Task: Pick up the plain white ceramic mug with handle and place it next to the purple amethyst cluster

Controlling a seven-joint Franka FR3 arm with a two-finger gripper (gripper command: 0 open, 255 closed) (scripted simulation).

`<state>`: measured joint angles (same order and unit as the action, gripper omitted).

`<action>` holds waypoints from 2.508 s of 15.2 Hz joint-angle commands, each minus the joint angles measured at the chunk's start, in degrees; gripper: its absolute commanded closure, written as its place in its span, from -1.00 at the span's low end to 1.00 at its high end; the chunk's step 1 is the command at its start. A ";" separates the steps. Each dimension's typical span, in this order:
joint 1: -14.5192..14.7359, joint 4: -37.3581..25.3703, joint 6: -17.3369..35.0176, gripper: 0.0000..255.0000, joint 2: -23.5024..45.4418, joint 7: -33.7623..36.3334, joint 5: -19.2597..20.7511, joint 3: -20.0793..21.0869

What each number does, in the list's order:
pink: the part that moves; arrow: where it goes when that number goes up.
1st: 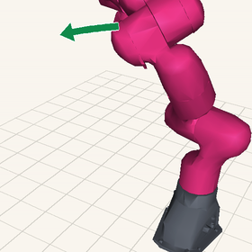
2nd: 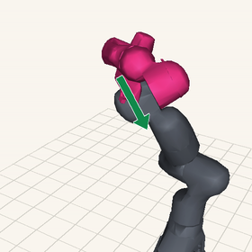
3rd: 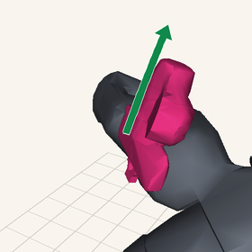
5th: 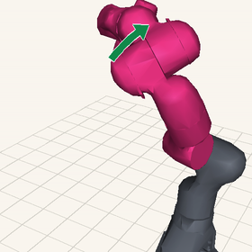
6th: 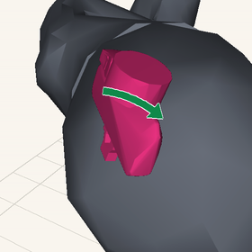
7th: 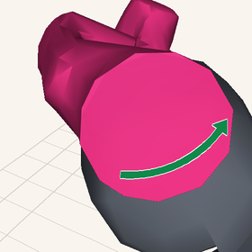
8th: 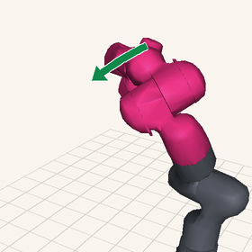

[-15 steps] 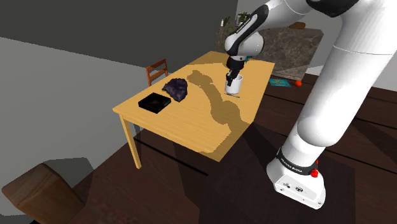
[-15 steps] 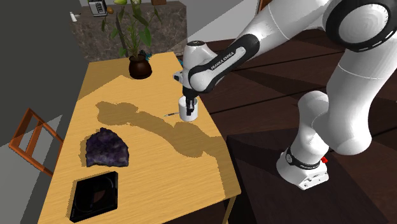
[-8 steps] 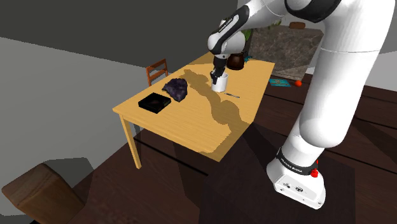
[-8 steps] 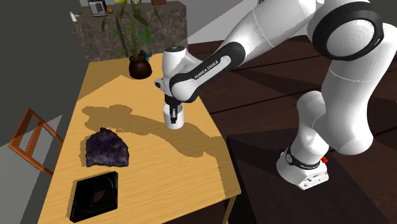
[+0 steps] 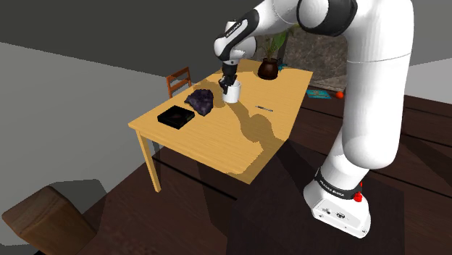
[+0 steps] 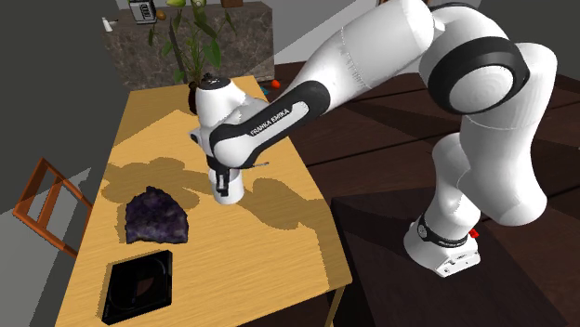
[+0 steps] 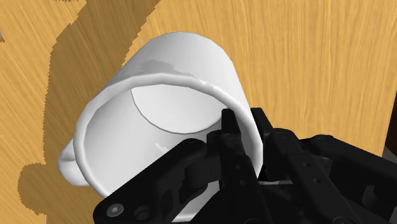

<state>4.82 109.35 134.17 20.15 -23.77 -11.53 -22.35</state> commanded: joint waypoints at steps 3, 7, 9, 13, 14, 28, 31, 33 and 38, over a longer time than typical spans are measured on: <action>0.46 -3.49 -0.11 1.00 3.49 1.38 -0.91 1.01; 0.07 -2.79 2.26 1.00 5.26 0.71 -1.91 1.58; -0.15 -2.51 3.42 1.00 6.19 0.36 -2.43 1.89; -0.63 -2.11 5.68 1.00 8.15 -0.36 -3.48 2.57; -0.76 -2.05 6.23 1.00 8.65 -0.54 -3.75 2.76; -2.91 -2.46 13.45 1.00 16.42 -3.03 -7.36 5.73; -3.44 -2.87 14.86 1.00 18.23 -3.52 -8.06 6.44; -3.59 -3.00 15.25 1.00 18.74 -3.66 -8.24 6.64; -3.59 -3.01 15.25 1.00 18.75 -3.66 -8.24 6.64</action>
<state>1.23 106.36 149.40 38.90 -27.42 -19.77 -15.71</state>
